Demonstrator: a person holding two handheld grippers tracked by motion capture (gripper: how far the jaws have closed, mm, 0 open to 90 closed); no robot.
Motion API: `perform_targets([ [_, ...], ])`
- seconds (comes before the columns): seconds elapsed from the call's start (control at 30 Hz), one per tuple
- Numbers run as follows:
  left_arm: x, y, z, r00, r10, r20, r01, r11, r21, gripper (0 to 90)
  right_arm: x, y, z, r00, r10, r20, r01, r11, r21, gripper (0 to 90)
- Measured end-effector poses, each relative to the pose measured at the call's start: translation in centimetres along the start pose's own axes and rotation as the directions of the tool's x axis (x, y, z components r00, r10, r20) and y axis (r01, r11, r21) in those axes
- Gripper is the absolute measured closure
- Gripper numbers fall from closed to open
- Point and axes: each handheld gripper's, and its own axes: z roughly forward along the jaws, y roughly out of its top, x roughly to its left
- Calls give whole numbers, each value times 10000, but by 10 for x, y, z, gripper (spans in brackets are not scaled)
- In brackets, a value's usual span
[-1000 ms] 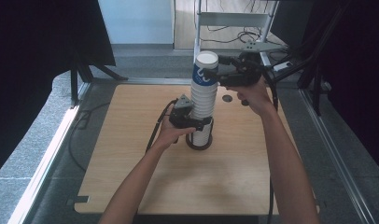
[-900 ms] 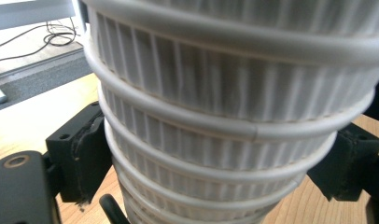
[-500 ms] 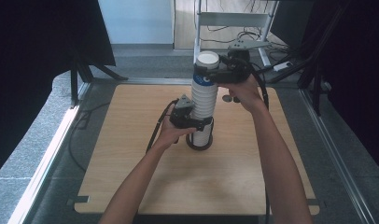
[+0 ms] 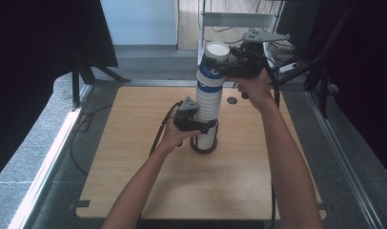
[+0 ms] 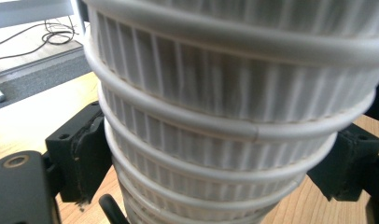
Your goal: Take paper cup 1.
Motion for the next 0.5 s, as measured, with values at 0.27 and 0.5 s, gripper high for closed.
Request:
perform_targets([
  [0.27,0,0,0,10000,-22,-33,22,10000,6,123,4,21,-25,9999,-130,114,138,9972,-736,279],
  [0.5,-1,0,0,10000,-16,-39,16,10000,-7,123,4,24,-43,9994,-266,237,284,9963,-809,280],
])
